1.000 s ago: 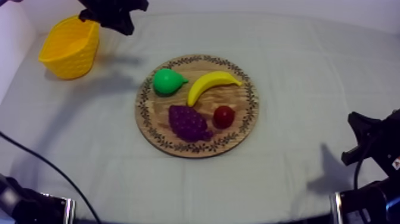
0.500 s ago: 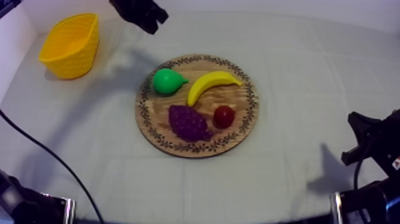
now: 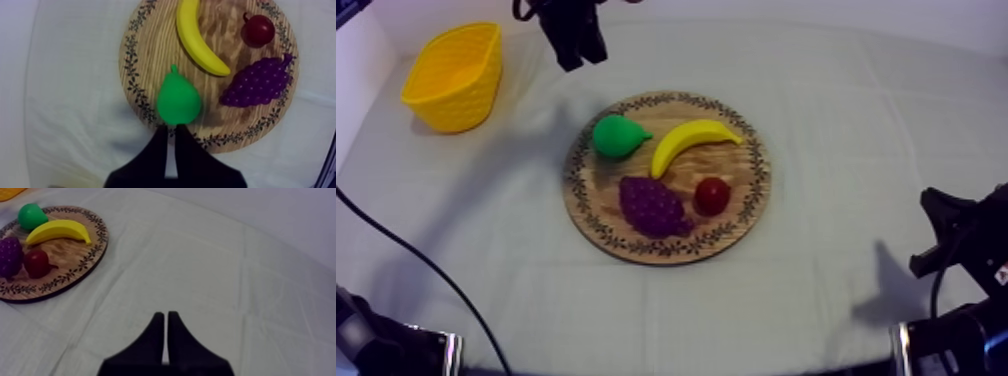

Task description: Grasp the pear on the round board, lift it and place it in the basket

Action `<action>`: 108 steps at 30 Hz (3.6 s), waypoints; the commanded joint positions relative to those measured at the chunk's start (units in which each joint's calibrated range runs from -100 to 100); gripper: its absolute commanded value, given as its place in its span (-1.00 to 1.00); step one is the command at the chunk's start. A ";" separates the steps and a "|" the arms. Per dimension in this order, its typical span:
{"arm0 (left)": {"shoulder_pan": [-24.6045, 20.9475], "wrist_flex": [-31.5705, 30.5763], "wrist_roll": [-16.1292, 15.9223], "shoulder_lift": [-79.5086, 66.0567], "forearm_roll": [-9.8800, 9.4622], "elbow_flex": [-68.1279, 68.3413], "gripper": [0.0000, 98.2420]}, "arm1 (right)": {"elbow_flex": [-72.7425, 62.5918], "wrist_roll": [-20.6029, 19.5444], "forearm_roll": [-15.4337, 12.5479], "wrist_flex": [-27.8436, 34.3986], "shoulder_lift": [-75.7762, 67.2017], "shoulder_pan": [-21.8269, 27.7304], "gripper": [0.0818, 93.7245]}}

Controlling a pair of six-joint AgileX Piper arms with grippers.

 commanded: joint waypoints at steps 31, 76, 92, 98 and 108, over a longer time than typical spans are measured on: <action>0.26 -2.05 3.84 12.13 -3.04 4.96 0.86 | -0.05 -0.02 -0.01 0.04 -0.04 -0.01 -0.99; 2.30 -5.14 10.04 18.66 -3.67 1.92 -0.04 | -0.05 -0.02 -0.01 0.04 -0.04 -0.01 -0.99; 3.40 -0.41 11.69 1.85 -3.94 -0.07 -0.03 | -0.05 -0.02 -0.01 0.04 -0.04 -0.01 -0.99; 2.16 0.35 12.93 -2.16 -4.29 -1.61 -0.02 | -0.05 -0.02 -0.01 0.04 -0.04 -0.01 -0.99; -1.88 1.44 15.93 -4.95 -4.57 -3.02 -0.03 | -0.05 -0.02 -0.01 0.04 -0.04 -0.01 -0.99</action>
